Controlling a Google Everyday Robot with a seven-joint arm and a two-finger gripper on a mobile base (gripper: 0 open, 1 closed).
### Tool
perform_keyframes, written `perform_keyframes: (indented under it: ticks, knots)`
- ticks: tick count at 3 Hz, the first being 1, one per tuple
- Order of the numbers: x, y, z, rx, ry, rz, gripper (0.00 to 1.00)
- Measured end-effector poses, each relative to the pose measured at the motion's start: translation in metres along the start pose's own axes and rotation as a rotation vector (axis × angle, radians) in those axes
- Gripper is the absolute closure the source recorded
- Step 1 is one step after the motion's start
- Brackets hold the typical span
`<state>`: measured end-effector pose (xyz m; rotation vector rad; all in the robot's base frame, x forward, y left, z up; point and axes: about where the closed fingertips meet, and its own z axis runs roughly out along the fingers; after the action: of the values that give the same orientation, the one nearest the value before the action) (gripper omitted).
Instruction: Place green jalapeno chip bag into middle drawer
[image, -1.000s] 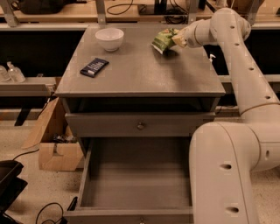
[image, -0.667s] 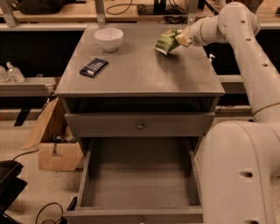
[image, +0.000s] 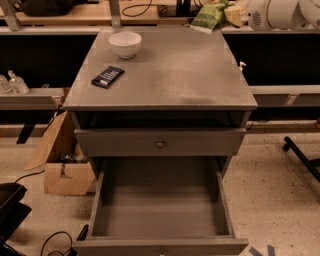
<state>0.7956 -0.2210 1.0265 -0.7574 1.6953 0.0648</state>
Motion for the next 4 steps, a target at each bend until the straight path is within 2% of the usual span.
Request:
perform_keyframes:
  ticks: [1, 2, 3, 4]
  knots:
    - [-0.019, 0.028, -0.056, -0.002, -0.068, 0.029, 1.00]
    - [0.007, 0.097, -0.077, -0.120, -0.041, 0.058, 1.00]
    - [0.049, 0.176, -0.087, -0.301, 0.031, 0.097, 1.00]
    - [0.062, 0.222, -0.095, -0.451, -0.028, 0.140, 1.00]
